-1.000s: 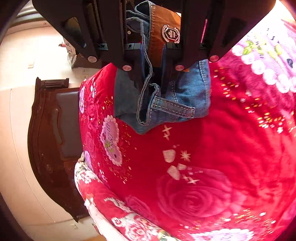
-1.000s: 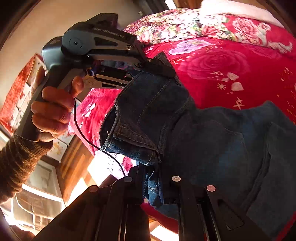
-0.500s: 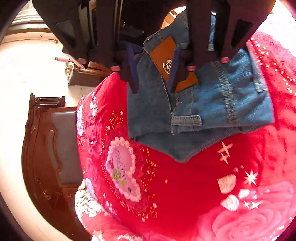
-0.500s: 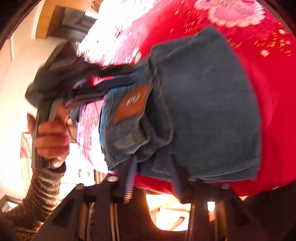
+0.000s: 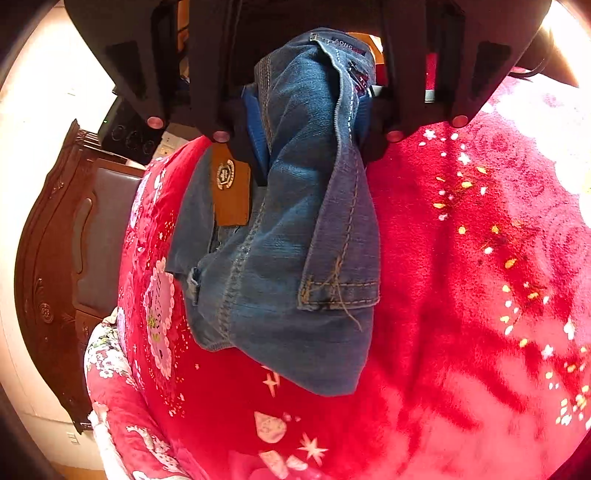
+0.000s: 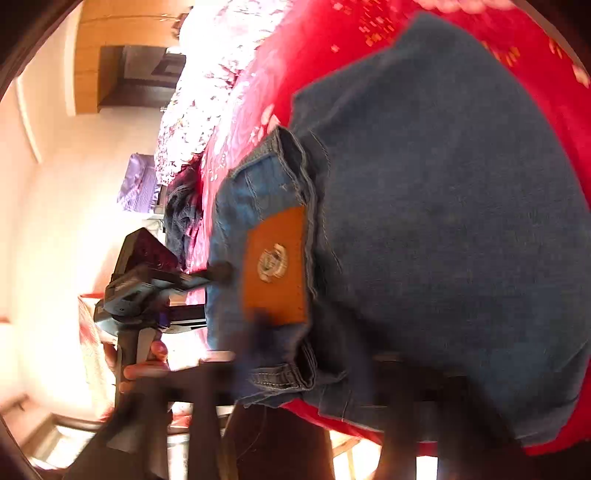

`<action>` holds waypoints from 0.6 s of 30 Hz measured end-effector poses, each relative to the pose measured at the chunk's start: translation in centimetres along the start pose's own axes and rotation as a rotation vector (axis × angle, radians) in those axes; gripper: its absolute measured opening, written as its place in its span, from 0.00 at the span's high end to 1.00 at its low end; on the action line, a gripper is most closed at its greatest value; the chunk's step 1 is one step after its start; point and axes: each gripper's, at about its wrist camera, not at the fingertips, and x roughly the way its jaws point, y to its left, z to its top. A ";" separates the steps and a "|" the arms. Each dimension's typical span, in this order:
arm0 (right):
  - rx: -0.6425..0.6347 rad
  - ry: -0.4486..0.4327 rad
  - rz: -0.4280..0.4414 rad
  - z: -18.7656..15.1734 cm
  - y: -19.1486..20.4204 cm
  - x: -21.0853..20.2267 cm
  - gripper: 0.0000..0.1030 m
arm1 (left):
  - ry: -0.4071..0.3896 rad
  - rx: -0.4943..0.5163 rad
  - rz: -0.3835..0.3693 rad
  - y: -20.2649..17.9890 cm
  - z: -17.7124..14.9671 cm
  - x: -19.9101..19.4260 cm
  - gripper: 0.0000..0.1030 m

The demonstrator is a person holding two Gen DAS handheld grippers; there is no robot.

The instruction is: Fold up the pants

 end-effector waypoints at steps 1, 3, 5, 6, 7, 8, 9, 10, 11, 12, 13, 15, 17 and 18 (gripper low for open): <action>-0.029 -0.020 0.002 -0.3 0.7 -1.0 0.91 | -0.010 0.031 -0.019 -0.8 -0.6 -0.4 0.64; -0.075 -0.042 -0.012 -1.2 1.7 -2.8 0.92 | -0.029 0.097 -0.017 -2.1 -2.1 -0.8 0.61; -0.079 -0.024 -0.055 -2.2 1.2 -3.7 0.92 | -0.015 0.142 0.049 -2.7 -2.6 0.4 0.55; -0.076 -0.005 -0.099 -2.5 0.5 -3.4 0.92 | -0.003 0.158 0.082 -2.8 -2.6 1.5 0.51; -0.068 0.024 -0.149 -2.6 -0.6 -2.5 0.92 | 0.011 0.165 0.129 -2.6 -2.4 2.9 0.50; -0.051 0.053 -0.195 -2.8 -1.6 -1.6 0.91 | 0.026 0.146 0.168 -2.2 -2.1 4.0 0.45; -0.034 0.059 -0.218 -2.9 -2.3 -1.2 0.90 | 0.028 0.117 0.167 -1.7 -1.9 4.4 0.43; -0.009 0.057 -0.208 -2.9 -2.6 -1.1 0.89 | 0.027 0.097 0.149 -1.6 -1.8 4.0 0.42; 0.004 0.058 -0.193 -2.8 -2.5 -1.3 0.85 | 0.030 0.091 0.130 -1.5 -1.9 3.4 0.42; 0.003 0.058 -0.183 -2.7 -2.3 -2.0 0.84 | 0.029 0.096 0.108 -1.4 -2.1 2.6 0.42; -0.009 0.063 -0.182 -2.7 -2.0 -2.4 0.79 | 0.020 0.110 0.094 -1.3 -2.3 1.7 0.42; -0.052 0.037 -0.194 -2.1 -1.2 -4.0 0.73 | -0.011 0.154 0.075 -1.3 -2.8 -0.4 0.42; -0.089 -0.033 -0.170 -1.2 0.0 -5.6 0.68 | -0.048 0.165 0.030 -1.1 -2.8 -2.2 0.42; -0.099 -0.071 -0.155 -0.3 0.5 -6.2 0.55 | -0.069 0.160 0.011 -1.0 -2.4 -2.9 0.41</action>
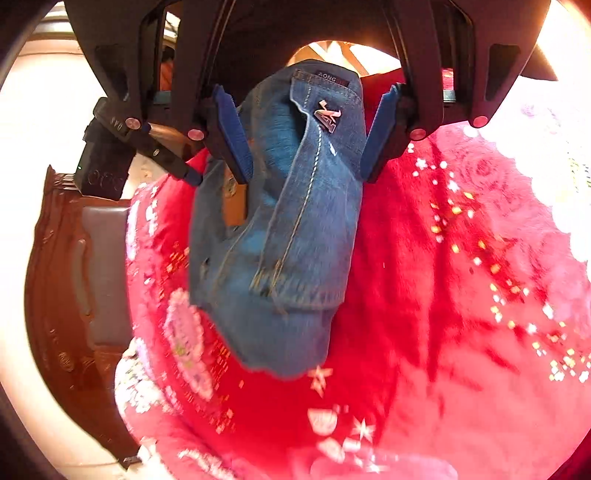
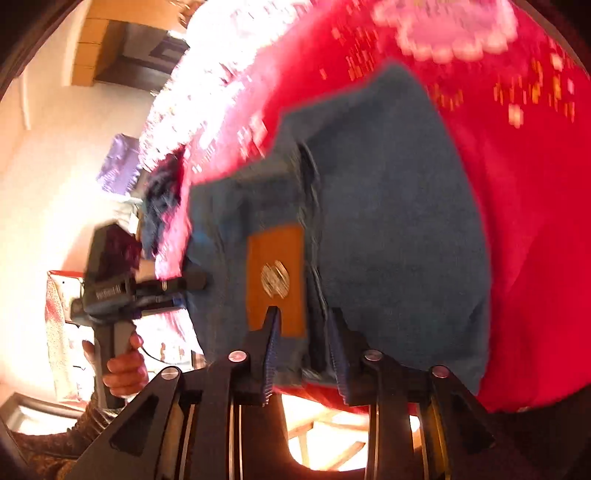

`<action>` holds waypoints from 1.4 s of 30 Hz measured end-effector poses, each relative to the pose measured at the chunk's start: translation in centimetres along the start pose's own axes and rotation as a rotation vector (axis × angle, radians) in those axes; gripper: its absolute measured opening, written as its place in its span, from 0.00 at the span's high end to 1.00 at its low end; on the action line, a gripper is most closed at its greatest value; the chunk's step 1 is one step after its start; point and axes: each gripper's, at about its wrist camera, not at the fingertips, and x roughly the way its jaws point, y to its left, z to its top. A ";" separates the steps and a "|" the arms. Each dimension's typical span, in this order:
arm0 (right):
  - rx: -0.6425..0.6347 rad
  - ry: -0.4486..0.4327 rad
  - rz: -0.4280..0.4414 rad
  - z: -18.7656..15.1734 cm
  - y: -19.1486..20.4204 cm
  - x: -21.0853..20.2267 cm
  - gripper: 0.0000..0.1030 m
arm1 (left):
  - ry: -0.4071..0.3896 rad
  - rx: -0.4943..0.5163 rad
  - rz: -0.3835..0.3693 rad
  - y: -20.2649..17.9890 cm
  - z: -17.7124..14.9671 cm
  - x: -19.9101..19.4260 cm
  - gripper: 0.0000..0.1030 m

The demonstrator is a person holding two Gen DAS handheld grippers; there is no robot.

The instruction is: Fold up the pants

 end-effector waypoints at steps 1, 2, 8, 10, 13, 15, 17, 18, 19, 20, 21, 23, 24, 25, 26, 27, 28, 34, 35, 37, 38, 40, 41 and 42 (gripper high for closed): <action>-0.001 -0.037 0.005 1.0 0.2 -0.1 0.48 | -0.023 -0.011 -0.003 0.3 0.6 -0.4 0.41; -0.004 -0.067 0.008 2.1 0.4 0.5 0.42 | -0.043 -0.028 0.008 0.4 1.0 -0.2 0.41; -0.033 -0.049 -0.077 6.5 0.6 6.8 0.45 | -0.048 -0.105 0.075 -0.2 5.2 2.6 0.41; -0.079 -0.044 -0.099 7.3 1.5 7.5 0.92 | -0.066 -0.094 0.183 -1.0 6.3 3.6 0.41; -0.131 -0.067 -0.234 7.8 1.7 8.2 0.91 | -0.069 -0.072 0.297 -1.4 7.1 5.7 0.37; -0.166 0.011 -0.326 8.4 1.0 10.4 0.90 | -0.066 -0.072 0.313 -1.4 7.3 6.3 0.35; -0.154 -0.001 -0.305 8.4 1.2 9.7 0.85 | -0.052 -0.090 0.286 -1.3 6.9 5.4 0.35; -0.145 -0.002 -0.279 8.1 1.2 9.0 0.84 | -0.040 -0.098 0.257 -1.0 6.4 4.7 0.35; -0.137 -0.003 -0.247 7.7 1.3 8.1 0.83 | -0.028 -0.099 0.220 -0.5 5.4 3.6 0.35; -0.134 0.001 -0.214 7.4 1.4 7.2 0.79 | -0.013 -0.095 0.186 0.0 4.4 2.6 0.35; -0.128 0.006 -0.178 6.6 1.5 6.1 0.75 | 0.002 -0.095 0.160 1.3 2.9 1.4 0.35; -0.086 0.025 -0.128 4.9 1.0 4.2 0.61 | 0.029 -0.124 0.107 2.8 -0.1 0.1 0.35; -0.057 0.037 -0.103 4.1 0.7 3.6 0.57 | 0.052 -0.145 0.074 3.5 -1.7 -0.1 0.35; -0.017 0.051 -0.073 3.2 0.1 3.1 0.57 | 0.078 -0.160 0.043 4.1 -3.1 -0.1 0.35; 0.018 0.069 -0.052 2.4 -0.4 2.8 0.55 | 0.102 -0.177 0.025 4.5 -4.3 0.5 0.35; 0.048 0.094 -0.040 1.6 -0.8 2.8 0.52 | 0.119 -0.195 0.018 4.9 -5.3 1.1 0.35; 0.076 0.117 -0.032 0.7 -1.3 3.1 0.51 | 0.128 -0.208 0.010 5.3 -5.9 1.8 0.35; 0.084 0.181 0.004 -2.5 -2.0 5.2 0.80 | 0.144 -0.212 0.150 5.0 -6.4 4.8 0.32; 0.010 0.162 -0.044 -2.6 -1.0 5.0 0.80 | 0.145 -0.199 0.168 4.6 -6.4 4.6 0.32; -0.047 0.154 -0.097 -2.7 0.0 4.9 0.80 | 0.150 -0.164 0.176 4.0 -6.4 3.8 0.33; -0.049 0.152 -0.102 -2.9 0.2 4.5 0.76 | 0.140 -0.146 0.152 3.6 -6.4 3.0 0.35; -0.033 0.151 -0.074 -2.9 0.4 3.7 0.74 | 0.092 -0.092 0.081 2.7 -6.5 0.5 0.35; -0.017 0.135 -0.056 -3.0 0.2 3.0 0.66 | 0.065 -0.056 0.062 2.2 -6.4 -1.0 0.35; -0.002 0.115 -0.042 -3.1 0.0 2.4 0.50 | 0.038 -0.017 0.062 1.7 -6.2 -2.4 0.35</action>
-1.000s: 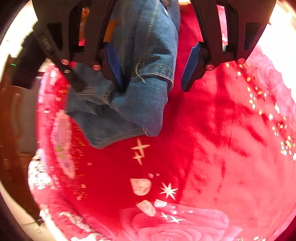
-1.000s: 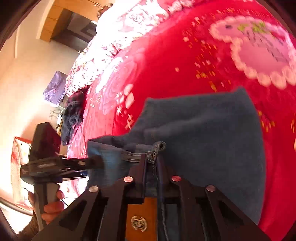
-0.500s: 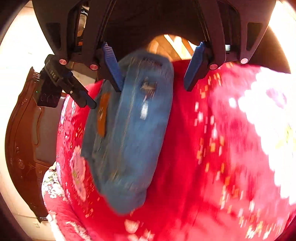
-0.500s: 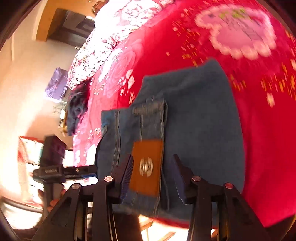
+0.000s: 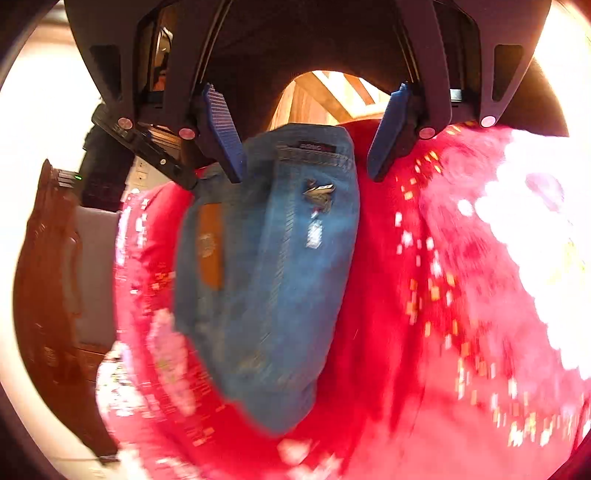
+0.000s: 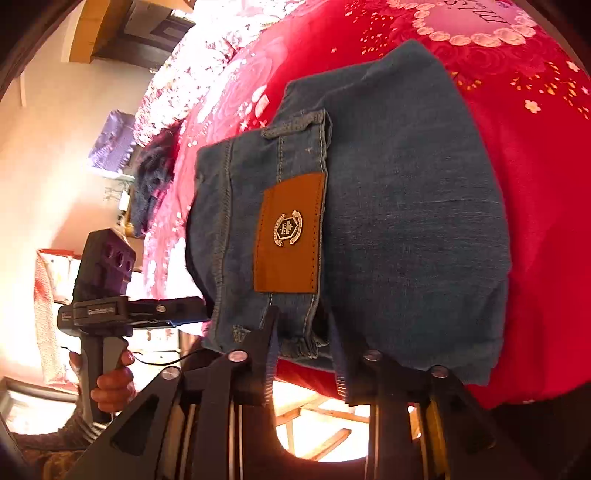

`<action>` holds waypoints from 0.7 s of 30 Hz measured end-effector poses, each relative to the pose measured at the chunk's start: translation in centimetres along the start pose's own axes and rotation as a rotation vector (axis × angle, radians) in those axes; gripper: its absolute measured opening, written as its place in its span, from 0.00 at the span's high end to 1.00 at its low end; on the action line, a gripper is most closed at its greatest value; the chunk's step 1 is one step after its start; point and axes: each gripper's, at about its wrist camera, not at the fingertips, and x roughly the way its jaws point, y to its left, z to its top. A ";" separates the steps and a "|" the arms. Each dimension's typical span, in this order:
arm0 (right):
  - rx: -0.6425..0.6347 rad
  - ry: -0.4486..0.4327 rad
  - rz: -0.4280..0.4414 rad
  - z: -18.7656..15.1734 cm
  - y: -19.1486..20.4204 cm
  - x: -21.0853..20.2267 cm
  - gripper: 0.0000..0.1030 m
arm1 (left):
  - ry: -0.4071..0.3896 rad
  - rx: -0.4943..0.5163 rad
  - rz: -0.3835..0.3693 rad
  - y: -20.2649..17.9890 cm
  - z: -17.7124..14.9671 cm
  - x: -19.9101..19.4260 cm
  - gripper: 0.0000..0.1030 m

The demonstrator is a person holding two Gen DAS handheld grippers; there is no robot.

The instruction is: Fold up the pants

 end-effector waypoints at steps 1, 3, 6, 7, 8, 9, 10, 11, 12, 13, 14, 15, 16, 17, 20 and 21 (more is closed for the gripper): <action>0.014 -0.019 0.003 -0.1 -0.3 -0.4 0.45 | -0.029 0.038 0.016 -0.6 0.5 -1.2 0.35; 0.047 -0.048 0.030 -0.2 -0.9 -0.6 0.42 | -0.073 0.115 0.075 -2.2 2.1 -2.8 0.33; 0.102 -0.052 0.062 0.1 -1.7 0.4 0.42 | -0.049 0.283 0.169 -6.8 5.4 -2.4 0.32; 0.115 -0.053 0.066 0.1 -1.8 0.8 0.42 | -0.027 0.358 0.205 -8.5 6.1 -1.8 0.32; 0.125 -0.050 0.080 0.1 -1.8 1.2 0.42 | 0.001 0.432 0.244 -9.9 7.0 -1.0 0.32; 0.132 -0.045 0.095 0.0 -1.9 1.5 0.42 | 0.036 0.505 0.283 -11.2 7.5 -0.3 0.32; 0.137 -0.043 0.103 -0.1 -1.9 1.8 0.42 | 0.076 0.572 0.322 -12.6 8.2 0.8 0.32; 0.136 -0.042 0.102 -0.1 -1.7 2.2 0.42 | 0.119 0.635 0.357 -13.8 8.7 2.1 0.32; 0.135 -0.038 0.103 -0.1 -1.6 2.5 0.42 | 0.156 0.697 0.395 -15.0 9.2 3.6 0.32; 0.139 -0.040 0.101 -0.2 -1.6 2.7 0.42 | 0.189 0.760 0.430 -15.9 9.6 5.0 0.32; 0.146 -0.045 0.104 -0.4 -1.7 2.8 0.42 | 0.219 0.821 0.465 -16.8 9.8 6.1 0.32; 0.152 -0.045 0.109 -0.4 -1.8 3.0 0.42 | 0.247 0.872 0.493 -17.5 10.1 7.1 0.32; 0.159 -0.047 0.114 -0.6 -1.9 3.1 0.42 | 0.274 0.917 0.513 -18.0 10.3 8.0 0.32; 0.165 -0.050 0.120 -0.7 -2.0 3.0 0.42 | 0.295 0.946 0.532 -18.4 10.6 8.8 0.32; 0.182 -0.053 0.142 -0.8 -2.4 2.9 0.42 | 0.369 1.003 0.543 -19.3 11.6 10.4 0.32; 0.188 -0.050 0.149 -0.7 -2.6 2.6 0.42 | 0.386 1.025 0.551 -19.3 11.9 10.8 0.32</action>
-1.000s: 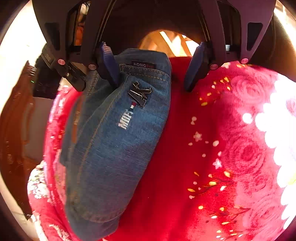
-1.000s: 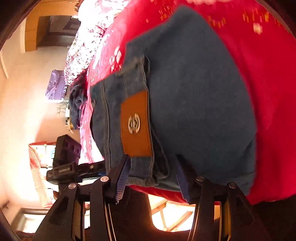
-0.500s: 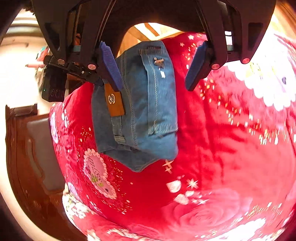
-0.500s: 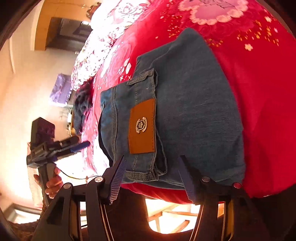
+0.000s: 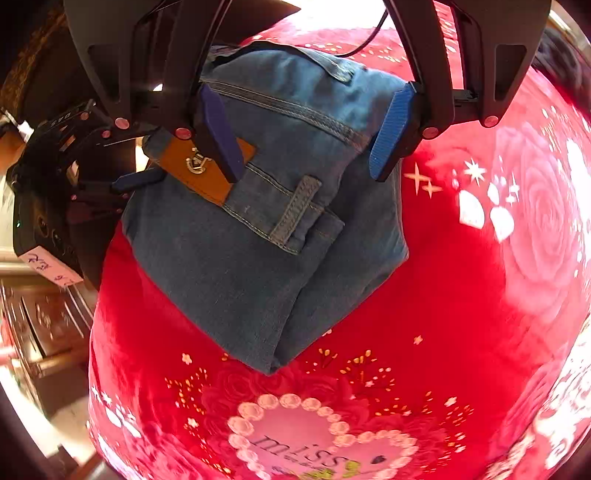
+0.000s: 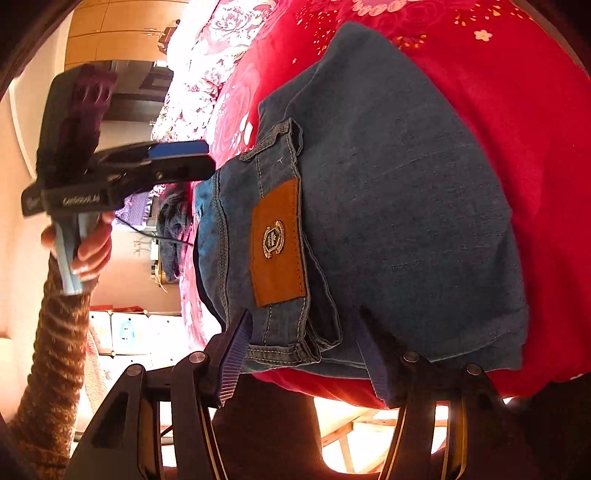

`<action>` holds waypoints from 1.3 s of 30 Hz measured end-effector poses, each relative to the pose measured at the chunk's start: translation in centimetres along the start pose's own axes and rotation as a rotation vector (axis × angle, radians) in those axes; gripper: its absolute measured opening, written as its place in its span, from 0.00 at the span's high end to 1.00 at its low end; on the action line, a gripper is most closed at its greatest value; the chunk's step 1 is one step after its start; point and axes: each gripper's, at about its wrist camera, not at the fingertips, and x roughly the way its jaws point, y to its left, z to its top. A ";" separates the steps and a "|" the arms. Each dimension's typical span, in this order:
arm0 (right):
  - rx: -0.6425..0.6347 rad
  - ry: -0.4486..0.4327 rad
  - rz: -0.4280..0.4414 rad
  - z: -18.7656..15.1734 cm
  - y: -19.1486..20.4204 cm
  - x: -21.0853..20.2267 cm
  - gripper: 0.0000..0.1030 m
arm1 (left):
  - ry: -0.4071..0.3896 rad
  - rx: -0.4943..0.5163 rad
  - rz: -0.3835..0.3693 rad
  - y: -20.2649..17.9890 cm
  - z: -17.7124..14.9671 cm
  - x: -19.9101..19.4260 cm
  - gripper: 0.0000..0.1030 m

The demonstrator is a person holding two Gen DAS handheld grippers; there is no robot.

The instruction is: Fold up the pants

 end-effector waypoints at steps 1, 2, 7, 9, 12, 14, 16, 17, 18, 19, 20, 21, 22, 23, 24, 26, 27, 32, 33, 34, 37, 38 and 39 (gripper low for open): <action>0.006 0.003 0.005 0.0 0.0 -0.2 0.42 | 0.015 0.015 0.008 0.3 0.3 0.4 0.32; 0.010 0.007 0.011 0.1 -0.1 -0.1 0.42 | 0.032 0.016 0.003 0.6 0.6 0.9 0.32; 0.010 0.022 0.040 0.4 -0.2 0.3 0.42 | 0.152 0.004 -0.136 1.8 -0.1 4.0 0.32; 0.015 0.031 0.064 0.8 -0.4 0.4 0.42 | 0.151 0.052 -0.109 1.0 -1.0 4.5 0.29; -0.001 0.059 0.086 1.2 -0.5 1.2 0.46 | 0.092 0.054 -0.080 0.4 -1.7 4.1 0.30; -0.053 0.060 0.026 1.3 0.2 1.7 0.74 | 0.046 0.002 -0.064 0.7 -2.2 3.4 0.46; -0.086 0.057 -0.002 1.4 1.0 1.9 0.79 | 0.004 -0.017 -0.037 0.9 -3.2 2.3 0.71; -0.110 0.045 0.008 1.4 1.6 1.6 0.81 | -0.016 -0.030 -0.050 1.2 -3.8 1.5 0.73; -0.131 0.025 0.033 1.3 2.2 0.9 0.82 | -0.045 -0.039 -0.058 1.1 -4.3 0.6 0.78; -0.150 -0.004 0.053 1.2 2.8 0.0 0.82 | -0.074 -0.044 -0.064 1.1 -4.9 -0.4 0.80; -0.162 -0.030 0.069 1.2 3.4 -0.9 0.82 | -0.104 -0.051 -0.070 0.9 -5.4 -1.5 0.81; -0.166 -0.057 0.085 1.2 3.8 -1.9 0.82 | -0.135 -0.064 -0.081 0.8 -5.5 -2.7 0.81; -0.165 -0.084 0.105 1.3 4.1 -2.9 0.82 | -0.165 -0.080 -0.094 0.7 -5.6 -3.8 0.81; -0.164 -0.107 0.117 1.4 4.2 -3.9 0.82 | -0.197 -0.094 -0.109 0.6 -5.4 -5.0 0.81; -0.166 -0.132 0.121 1.4 4.3 -4.9 0.82 | -0.230 -0.105 -0.132 0.6 -5.1 -5.9 0.81; -0.169 -0.167 0.099 1.8 3.8 -6.5 0.82 | -0.281 -0.132 -0.158 0.5 -3.9 -6.7 0.81; -0.165 -0.184 0.076 1.9 3.3 -7.0 0.82 | -0.290 -0.137 -0.173 0.4 -2.6 -6.6 0.81; 0.003 -0.269 -0.002 2.5 -2.5 -9.0 0.96 | -0.203 -0.260 -0.136 -1.1 3.3 -0.9 0.81; 0.045 -0.247 -0.014 2.7 -3.7 -8.9 0.94 | -0.163 -0.284 -0.134 -1.1 4.1 0.0 0.81; 0.069 -0.223 0.002 2.8 -4.3 -8.7 0.92 | -0.140 -0.299 -0.152 -1.4 4.6 0.1 0.81; 0.066 -0.177 0.053 2.4 -4.4 -8.3 0.90 | -0.128 -0.265 -0.159 -1.1 4.1 -0.6 0.81; 0.066 -0.171 0.065 2.3 -4.4 -8.0 0.85 | -0.124 -0.241 -0.151 -0.9 3.9 -1.0 0.79; 0.072 -0.165 0.074 2.4 -4.5 -7.7 0.73 | -0.115 -0.220 -0.142 -0.5 3.7 -1.4 0.74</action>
